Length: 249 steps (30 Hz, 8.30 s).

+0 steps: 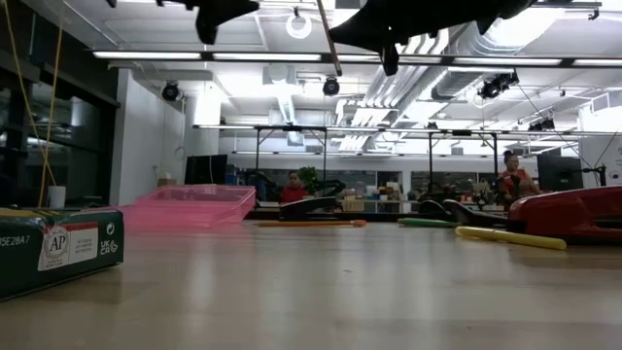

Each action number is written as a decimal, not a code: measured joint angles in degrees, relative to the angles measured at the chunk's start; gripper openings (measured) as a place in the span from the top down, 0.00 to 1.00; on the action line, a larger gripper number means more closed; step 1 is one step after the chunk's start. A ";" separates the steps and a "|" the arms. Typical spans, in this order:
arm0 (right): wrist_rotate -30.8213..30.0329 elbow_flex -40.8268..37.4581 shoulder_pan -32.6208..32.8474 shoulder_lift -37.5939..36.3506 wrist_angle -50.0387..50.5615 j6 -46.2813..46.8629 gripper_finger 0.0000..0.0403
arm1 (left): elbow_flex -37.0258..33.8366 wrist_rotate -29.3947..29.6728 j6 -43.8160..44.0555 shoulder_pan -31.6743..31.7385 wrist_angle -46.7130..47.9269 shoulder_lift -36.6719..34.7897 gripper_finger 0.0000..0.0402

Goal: Pack school essentials
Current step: Put the right orange pencil into the pink supply box, then put the green scissor into the pink supply box

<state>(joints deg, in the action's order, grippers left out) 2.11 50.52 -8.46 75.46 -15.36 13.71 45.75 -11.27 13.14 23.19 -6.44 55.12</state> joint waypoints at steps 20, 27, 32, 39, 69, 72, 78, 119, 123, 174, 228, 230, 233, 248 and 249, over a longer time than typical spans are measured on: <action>-0.34 -0.02 4.41 6.19 -12.89 1.85 1.00 | 0.25 2.27 0.16 -8.00 -24.59 18.46 0.52; -0.41 -0.02 4.38 6.19 -12.86 1.69 1.00 | 0.23 4.47 0.12 -8.30 -25.11 18.68 0.69; -0.14 -0.02 4.38 6.19 -12.83 1.69 1.00 | 0.23 5.12 -1.26 -8.25 -25.85 18.69 0.84; 0.19 -0.02 4.38 6.27 -12.54 1.25 1.00 | 0.25 5.89 -1.10 -8.25 -26.51 19.66 0.98; -3.20 0.00 0.58 -8.33 0.51 -2.20 0.47 | -9.03 6.36 -6.84 2.42 4.99 -19.85 1.00; -3.21 0.00 0.58 -8.31 0.52 -2.13 0.48 | -9.08 7.58 -7.00 2.47 5.22 -20.19 1.00; -3.19 0.00 0.58 -8.31 0.53 -2.11 0.48 | -1.72 12.92 -12.84 6.79 15.74 -13.30 1.00; -5.58 0.00 0.56 -8.26 3.35 -2.09 0.48 | 18.11 24.40 -56.07 22.44 46.88 45.27 0.98; -5.58 0.00 0.56 -8.26 3.35 -2.18 0.48 | 18.11 25.42 -57.43 22.41 47.92 45.72 0.95; -6.67 0.00 0.56 -8.26 0.51 -5.04 0.48 | -13.00 -8.34 -0.37 9.84 -14.54 -12.54 0.60; -1.48 22.58 -34.73 35.91 59.79 -6.12 0.48 | -13.54 -5.89 4.75 7.40 -14.60 -16.03 0.60; -1.54 22.58 -34.69 35.95 59.68 -5.97 0.48 | -13.54 -5.88 4.75 7.40 -14.60 -16.03 0.60; -1.18 23.25 -34.67 35.94 60.79 -3.61 0.48 | -13.54 -5.11 4.78 7.40 -14.62 -16.02 0.60; -2.09 22.43 -33.43 32.65 59.20 -1.34 0.48 | -13.54 -2.84 4.74 7.42 -14.58 -16.01 0.60; -2.30 22.38 -33.45 32.88 59.04 -0.75 0.48 | -13.54 -2.84 4.74 7.41 -14.57 -16.01 0.60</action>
<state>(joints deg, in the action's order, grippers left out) -0.19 72.90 -41.91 108.34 43.68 12.95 32.21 -14.11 17.88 30.60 -21.00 39.11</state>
